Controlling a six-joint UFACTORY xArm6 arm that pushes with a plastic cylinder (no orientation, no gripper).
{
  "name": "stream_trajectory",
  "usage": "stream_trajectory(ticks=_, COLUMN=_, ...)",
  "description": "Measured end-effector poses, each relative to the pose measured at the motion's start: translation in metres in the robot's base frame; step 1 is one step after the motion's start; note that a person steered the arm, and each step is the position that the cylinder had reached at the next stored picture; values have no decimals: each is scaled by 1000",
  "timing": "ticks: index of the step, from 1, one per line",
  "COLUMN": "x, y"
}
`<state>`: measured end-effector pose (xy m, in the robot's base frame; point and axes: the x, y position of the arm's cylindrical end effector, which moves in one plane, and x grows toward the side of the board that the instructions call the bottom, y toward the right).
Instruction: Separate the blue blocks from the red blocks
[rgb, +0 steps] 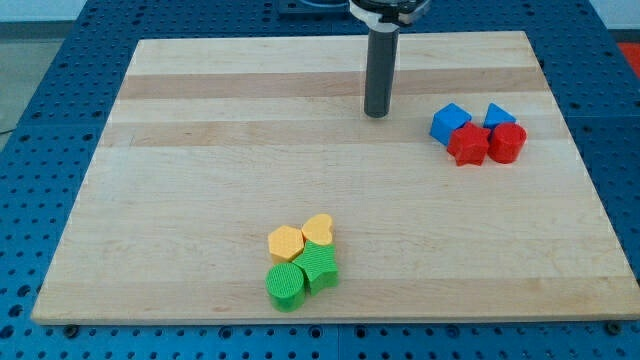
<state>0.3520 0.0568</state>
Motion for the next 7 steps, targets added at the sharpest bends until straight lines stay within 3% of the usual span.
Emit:
stream_trajectory(ticks=1, x=-1, y=0)
stream_trajectory(ticks=3, x=-65, y=37)
stream_trajectory(ticks=4, x=-43, y=106)
stream_trajectory(ticks=6, x=-35, y=122)
stream_trajectory(ticks=7, x=-35, y=186)
